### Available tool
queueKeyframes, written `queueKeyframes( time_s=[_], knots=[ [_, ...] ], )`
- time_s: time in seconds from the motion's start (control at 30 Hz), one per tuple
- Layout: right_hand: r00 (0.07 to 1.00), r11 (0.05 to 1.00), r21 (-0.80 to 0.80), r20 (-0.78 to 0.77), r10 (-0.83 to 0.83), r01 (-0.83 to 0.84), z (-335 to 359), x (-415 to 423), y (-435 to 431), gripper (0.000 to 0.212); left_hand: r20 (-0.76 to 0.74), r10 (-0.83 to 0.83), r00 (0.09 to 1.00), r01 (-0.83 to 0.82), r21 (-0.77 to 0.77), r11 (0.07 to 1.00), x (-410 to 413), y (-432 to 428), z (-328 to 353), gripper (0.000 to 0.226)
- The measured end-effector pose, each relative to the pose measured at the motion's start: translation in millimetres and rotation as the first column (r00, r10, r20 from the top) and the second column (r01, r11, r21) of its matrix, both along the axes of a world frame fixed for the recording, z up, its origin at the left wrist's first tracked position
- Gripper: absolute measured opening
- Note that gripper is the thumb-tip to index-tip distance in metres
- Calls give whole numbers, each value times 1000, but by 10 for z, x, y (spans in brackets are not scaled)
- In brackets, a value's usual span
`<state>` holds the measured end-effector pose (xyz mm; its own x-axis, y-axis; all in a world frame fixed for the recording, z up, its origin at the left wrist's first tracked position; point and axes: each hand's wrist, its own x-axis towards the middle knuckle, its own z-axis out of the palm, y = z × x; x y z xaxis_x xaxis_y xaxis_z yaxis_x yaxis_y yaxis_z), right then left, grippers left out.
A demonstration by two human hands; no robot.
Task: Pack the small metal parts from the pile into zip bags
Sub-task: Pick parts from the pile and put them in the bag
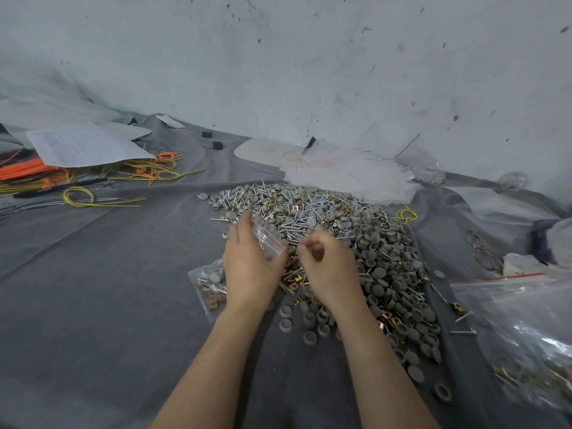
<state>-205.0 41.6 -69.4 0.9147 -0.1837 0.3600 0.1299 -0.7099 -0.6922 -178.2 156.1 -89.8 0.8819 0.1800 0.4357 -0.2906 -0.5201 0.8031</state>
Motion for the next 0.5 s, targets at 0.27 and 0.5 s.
queueKeyframes(
  time_s=[0.27, 0.5],
  knots=[
    [949, 826, -556, -299, -97, -90, -90, -91, 209, 23, 35, 49, 998, -47, -65, 997, 15, -2, 1, 79],
    [939, 827, -550, -331, -90, -115, -69, -123, 250, 26, 42, 50, 998, -47, -61, 997, 4, -5, 9, 78]
  ],
)
